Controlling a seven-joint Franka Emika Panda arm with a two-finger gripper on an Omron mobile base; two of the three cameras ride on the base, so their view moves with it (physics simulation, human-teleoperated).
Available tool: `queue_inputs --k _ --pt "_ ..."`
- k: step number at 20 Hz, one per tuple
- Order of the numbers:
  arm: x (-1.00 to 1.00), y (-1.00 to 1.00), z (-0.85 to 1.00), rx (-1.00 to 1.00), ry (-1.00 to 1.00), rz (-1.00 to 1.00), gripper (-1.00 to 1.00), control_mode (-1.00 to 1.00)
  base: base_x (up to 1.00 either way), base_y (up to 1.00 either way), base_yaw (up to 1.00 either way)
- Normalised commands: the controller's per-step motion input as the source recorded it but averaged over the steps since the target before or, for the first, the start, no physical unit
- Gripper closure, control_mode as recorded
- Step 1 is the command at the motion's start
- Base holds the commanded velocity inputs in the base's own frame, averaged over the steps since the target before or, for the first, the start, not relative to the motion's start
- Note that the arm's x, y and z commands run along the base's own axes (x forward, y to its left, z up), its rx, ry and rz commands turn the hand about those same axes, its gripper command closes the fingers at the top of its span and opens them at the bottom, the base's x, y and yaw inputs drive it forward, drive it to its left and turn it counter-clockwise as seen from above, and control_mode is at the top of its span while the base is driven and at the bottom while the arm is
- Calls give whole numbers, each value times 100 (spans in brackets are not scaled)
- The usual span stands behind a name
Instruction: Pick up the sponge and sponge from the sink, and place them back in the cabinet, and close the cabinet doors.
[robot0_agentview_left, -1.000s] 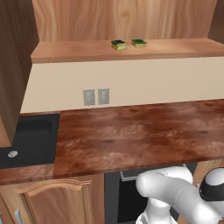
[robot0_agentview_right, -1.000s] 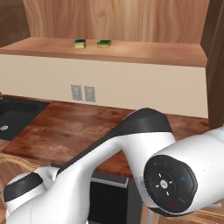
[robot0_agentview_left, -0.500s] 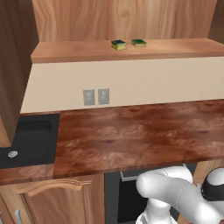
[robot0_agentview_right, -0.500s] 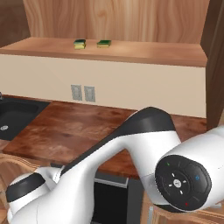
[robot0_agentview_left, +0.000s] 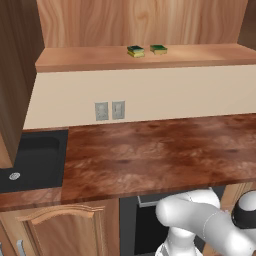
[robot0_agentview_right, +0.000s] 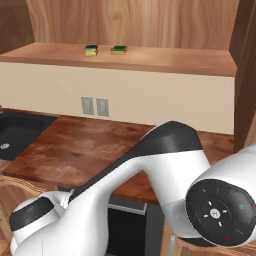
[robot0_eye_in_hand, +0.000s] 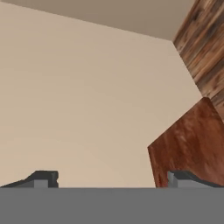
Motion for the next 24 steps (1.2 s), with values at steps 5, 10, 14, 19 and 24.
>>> queue_inputs --k 5,10,14,19,24 --pt "1 15 -2 -1 3 4 -100 -100 0 0 0" --pt "12 10 0 0 4 2 -100 -100 0 0 0" --pt "23 6 0 0 9 4 -100 -100 0 0 0" --pt "18 19 -6 0 11 5 -100 -100 0 0 0" --pt "18 27 -6 0 7 8 -100 -100 0 0 0"
